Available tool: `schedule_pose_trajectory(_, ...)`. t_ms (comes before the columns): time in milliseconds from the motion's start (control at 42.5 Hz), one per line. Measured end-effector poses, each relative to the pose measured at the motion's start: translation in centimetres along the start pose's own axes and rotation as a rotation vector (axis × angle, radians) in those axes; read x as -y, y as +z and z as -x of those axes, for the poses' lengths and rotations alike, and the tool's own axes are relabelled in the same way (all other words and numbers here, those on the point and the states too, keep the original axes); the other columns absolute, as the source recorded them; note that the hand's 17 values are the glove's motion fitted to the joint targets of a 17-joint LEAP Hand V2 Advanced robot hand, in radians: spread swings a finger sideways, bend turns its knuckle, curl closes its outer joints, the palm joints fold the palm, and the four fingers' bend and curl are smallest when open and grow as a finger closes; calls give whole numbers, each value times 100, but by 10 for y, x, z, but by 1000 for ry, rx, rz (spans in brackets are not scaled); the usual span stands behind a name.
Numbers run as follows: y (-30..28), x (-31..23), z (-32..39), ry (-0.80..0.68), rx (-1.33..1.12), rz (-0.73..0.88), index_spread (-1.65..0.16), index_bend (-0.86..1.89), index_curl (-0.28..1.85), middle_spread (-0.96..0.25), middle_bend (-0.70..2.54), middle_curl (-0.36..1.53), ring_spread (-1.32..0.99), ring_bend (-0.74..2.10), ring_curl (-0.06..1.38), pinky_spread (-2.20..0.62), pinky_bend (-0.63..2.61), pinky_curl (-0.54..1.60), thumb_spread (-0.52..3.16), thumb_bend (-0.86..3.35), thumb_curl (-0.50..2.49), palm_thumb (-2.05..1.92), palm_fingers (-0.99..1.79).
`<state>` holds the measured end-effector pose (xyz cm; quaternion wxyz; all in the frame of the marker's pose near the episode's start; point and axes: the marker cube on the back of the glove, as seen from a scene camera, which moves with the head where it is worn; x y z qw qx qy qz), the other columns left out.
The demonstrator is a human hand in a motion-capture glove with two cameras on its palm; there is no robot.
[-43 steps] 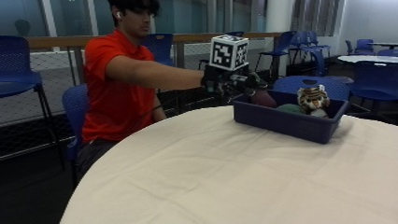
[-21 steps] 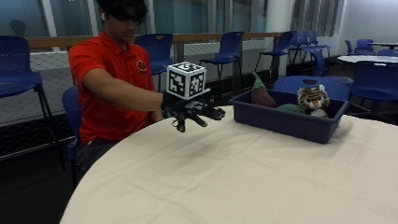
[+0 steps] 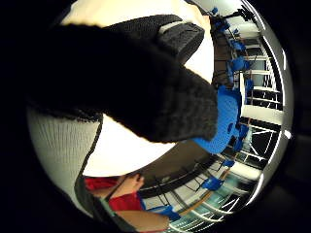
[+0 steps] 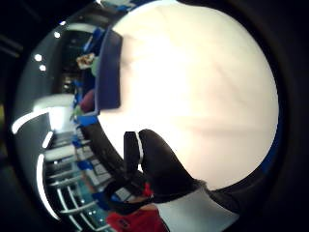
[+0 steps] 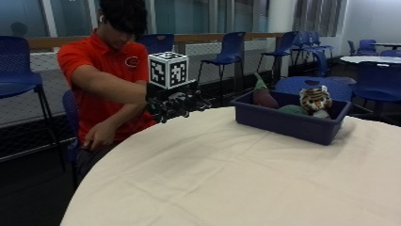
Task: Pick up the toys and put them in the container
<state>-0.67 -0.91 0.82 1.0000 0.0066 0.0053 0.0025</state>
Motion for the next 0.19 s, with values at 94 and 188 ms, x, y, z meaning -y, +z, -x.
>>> schedule_pose_trajectory(94,-4,-4,-3,8,0,7,-32,14,25,-4,11,17,7,15,16,15,126,33,107,-7,19,-8,-24)
schedule_pose_trajectory(188,-6,-7,-5,8,4,9,-32,14,25,-4,11,17,7,15,16,15,125,33,108,-7,19,-9,-24)
